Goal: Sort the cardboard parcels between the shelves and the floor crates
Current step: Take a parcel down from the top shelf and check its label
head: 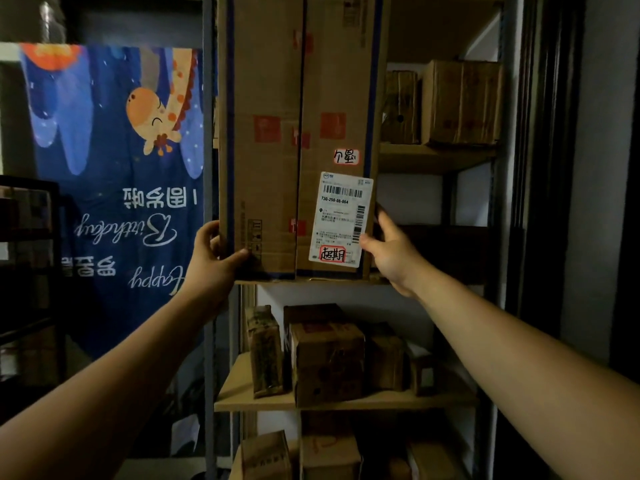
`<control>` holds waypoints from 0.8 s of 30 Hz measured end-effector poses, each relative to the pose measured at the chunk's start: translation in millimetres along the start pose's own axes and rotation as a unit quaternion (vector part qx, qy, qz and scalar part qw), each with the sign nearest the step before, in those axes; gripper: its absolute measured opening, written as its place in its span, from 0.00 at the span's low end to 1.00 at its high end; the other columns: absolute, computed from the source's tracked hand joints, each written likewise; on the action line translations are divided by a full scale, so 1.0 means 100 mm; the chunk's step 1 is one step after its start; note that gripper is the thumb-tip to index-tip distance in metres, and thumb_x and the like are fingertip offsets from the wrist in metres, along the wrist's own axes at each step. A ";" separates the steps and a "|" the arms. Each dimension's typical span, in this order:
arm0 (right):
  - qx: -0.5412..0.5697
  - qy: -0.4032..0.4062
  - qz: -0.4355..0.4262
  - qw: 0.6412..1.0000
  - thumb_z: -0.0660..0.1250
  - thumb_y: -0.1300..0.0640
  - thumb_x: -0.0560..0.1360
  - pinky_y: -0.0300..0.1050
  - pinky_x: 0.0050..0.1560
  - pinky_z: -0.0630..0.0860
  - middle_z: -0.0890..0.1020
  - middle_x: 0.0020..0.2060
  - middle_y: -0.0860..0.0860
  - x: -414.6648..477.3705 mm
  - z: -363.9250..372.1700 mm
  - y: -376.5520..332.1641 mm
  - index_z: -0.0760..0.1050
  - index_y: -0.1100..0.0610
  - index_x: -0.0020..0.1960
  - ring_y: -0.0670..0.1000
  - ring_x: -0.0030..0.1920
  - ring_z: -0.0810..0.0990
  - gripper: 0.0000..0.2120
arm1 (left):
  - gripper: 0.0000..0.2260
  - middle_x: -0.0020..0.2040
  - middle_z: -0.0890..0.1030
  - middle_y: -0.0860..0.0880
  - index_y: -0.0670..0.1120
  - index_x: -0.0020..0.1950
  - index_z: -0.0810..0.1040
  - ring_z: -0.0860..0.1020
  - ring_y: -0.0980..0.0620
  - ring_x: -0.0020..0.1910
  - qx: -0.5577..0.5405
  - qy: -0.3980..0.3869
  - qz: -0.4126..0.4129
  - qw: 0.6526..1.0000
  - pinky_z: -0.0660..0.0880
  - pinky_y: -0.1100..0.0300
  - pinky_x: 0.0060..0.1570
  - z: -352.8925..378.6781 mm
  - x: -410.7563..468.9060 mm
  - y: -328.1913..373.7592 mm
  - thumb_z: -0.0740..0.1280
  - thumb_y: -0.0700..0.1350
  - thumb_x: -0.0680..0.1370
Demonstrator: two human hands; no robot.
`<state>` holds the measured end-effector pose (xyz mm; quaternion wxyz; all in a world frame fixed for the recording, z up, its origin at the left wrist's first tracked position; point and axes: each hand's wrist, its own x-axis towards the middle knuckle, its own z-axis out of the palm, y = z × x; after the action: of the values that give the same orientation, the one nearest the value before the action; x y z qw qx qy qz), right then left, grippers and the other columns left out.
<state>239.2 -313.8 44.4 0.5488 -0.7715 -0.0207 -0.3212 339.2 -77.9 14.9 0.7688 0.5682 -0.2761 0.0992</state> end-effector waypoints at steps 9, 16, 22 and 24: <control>-0.004 -0.009 -0.005 1.000 0.57 0.61 0.81 0.54 0.63 0.73 0.67 0.71 0.53 0.02 0.04 0.02 0.55 0.46 0.76 0.55 0.68 0.70 0.26 | 0.23 0.55 0.76 0.51 0.58 0.62 0.61 0.78 0.51 0.53 0.004 -0.001 0.001 1.000 0.77 0.52 0.48 -0.01 -0.05 0.04 0.61 0.33 0.78; 0.001 0.000 -0.007 1.000 0.55 0.59 0.82 0.48 0.59 0.72 0.71 0.70 0.52 0.05 0.00 -0.05 0.49 0.48 0.78 0.53 0.67 0.72 0.27 | 0.25 0.57 0.77 0.49 0.57 0.68 0.62 0.78 0.49 0.53 0.029 -0.004 0.002 1.000 0.78 0.53 0.48 0.06 0.02 0.07 0.63 0.35 0.78; 0.013 0.006 -0.031 0.999 0.54 0.58 0.83 0.42 0.55 0.72 0.70 0.70 0.52 0.11 -0.09 -0.15 0.47 0.49 0.78 0.47 0.60 0.74 0.27 | 0.28 0.60 0.76 0.48 0.57 0.72 0.59 0.78 0.47 0.55 0.042 -0.009 0.002 0.999 0.78 0.47 0.53 0.14 0.08 0.11 0.64 0.37 0.78; 0.017 0.007 -0.038 0.999 0.53 0.57 0.83 0.41 0.54 0.73 0.70 0.70 0.51 0.14 -0.11 -0.17 0.47 0.48 0.78 0.45 0.56 0.74 0.27 | 0.29 0.60 0.76 0.48 0.57 0.73 0.58 0.78 0.47 0.55 0.047 -0.013 0.003 0.999 0.78 0.51 0.49 0.17 0.08 0.12 0.64 0.37 0.78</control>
<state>238.3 -321.0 67.5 0.5495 -0.7585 -0.0520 -0.3465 335.0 -90.6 32.7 0.7373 0.6040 -0.2832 0.1067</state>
